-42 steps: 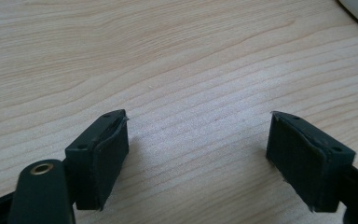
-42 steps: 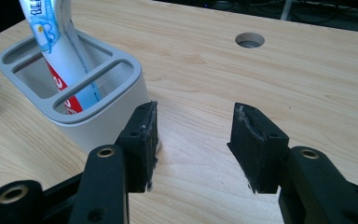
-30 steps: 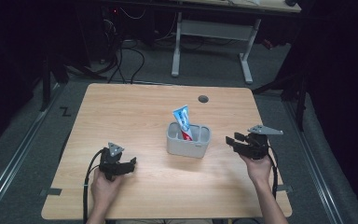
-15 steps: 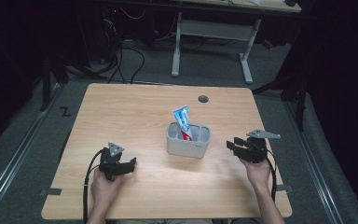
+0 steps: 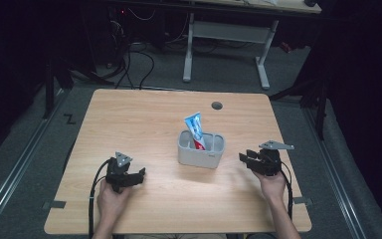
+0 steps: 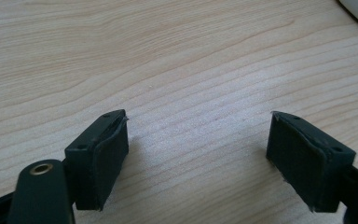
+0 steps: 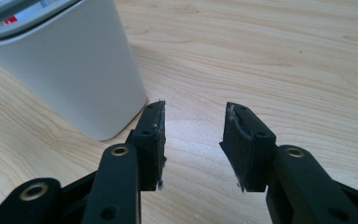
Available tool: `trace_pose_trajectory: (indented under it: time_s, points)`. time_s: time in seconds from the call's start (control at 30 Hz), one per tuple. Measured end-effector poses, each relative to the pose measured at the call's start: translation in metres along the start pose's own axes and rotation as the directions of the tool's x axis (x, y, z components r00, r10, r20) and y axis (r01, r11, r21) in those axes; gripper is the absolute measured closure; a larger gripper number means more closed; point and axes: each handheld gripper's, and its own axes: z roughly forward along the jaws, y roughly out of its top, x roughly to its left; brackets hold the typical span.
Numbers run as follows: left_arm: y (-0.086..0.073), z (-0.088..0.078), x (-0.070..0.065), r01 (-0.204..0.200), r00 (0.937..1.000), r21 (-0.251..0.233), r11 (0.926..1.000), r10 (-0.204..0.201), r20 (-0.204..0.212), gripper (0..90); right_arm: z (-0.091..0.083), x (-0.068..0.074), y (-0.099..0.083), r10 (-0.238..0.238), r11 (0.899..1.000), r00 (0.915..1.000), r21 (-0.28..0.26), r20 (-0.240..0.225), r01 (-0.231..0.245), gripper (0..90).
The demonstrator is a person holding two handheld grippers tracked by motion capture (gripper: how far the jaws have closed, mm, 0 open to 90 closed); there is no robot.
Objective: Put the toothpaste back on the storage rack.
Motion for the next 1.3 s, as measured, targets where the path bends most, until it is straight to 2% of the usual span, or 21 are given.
trace_pose_trajectory:
  time_s: [0.27, 0.4, 0.7, 0.9, 1.13, 1.3]
  points:
    - [0.0, 0.0, 0.0, 0.0, 1.0, -0.001, 1.0, 0.0, -0.001, 21.1, 0.008, -0.002, -0.003, 0.019, 1.0, 0.9998, 0.008, -0.003, -0.019, 57.5]
    - [0.0, 0.0, 0.0, 0.0, 1.0, -0.001, 1.0, 0.0, -0.001, 21.1, 0.009, -0.005, -0.004, 0.055, 0.999, 0.9985, 0.001, -0.003, -0.055, 56.9]
    - [0.0, 0.0, 0.0, 0.0, 1.0, -0.001, 1.0, 0.0, -0.001, 21.1, 0.019, -0.003, -0.005, 0.028, 0.999, 0.9995, 0.022, 0.014, -0.029, 56.6]
    - [0.0, 0.0, 0.0, 0.0, 1.0, -0.001, 1.0, 0.0, 0.0, 21.1, 0.027, 0.0, -0.006, 0.041, 0.999, 0.9991, 0.024, 0.015, -0.041, 55.4]
    - [0.0, 0.0, 0.0, 0.0, 1.0, -0.001, 1.0, 0.0, -0.001, 21.1, 0.04, 0.003, -0.009, 0.014, 0.998, 0.9992, 0.056, 0.038, -0.017, 54.7]
    - [0.0, 0.0, 0.0, 0.0, 1.0, -0.001, 1.0, 0.0, -0.001, 21.1, 0.044, 0.004, -0.011, 0.003, 0.998, 0.9988, 0.059, 0.05, -0.006, 54.0]
